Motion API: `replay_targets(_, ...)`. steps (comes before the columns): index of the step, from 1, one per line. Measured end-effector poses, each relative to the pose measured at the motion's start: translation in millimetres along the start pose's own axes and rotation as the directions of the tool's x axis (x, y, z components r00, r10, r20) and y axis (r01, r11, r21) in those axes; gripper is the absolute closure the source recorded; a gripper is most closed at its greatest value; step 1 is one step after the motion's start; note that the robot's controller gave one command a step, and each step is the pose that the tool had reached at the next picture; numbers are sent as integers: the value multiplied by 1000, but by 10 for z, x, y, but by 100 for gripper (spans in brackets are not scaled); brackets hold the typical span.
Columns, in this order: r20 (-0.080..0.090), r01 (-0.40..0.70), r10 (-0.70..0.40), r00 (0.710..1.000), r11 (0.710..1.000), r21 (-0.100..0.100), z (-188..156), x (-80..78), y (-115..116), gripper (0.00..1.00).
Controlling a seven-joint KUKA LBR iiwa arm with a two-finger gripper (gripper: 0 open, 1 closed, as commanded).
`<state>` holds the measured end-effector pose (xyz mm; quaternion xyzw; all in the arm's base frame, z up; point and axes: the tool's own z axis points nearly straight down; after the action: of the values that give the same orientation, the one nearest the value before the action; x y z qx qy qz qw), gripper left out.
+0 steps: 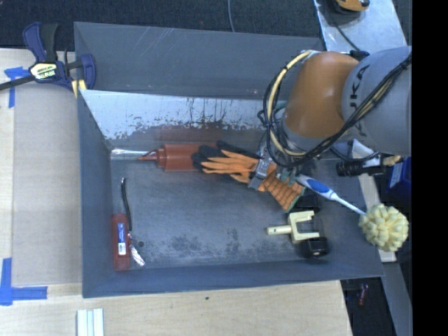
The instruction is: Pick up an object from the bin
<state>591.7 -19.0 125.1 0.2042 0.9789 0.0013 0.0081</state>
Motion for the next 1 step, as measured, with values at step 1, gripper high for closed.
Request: replay_targets(1,6,-22,22,1000,1000,-2,-690,-122,-34,100)
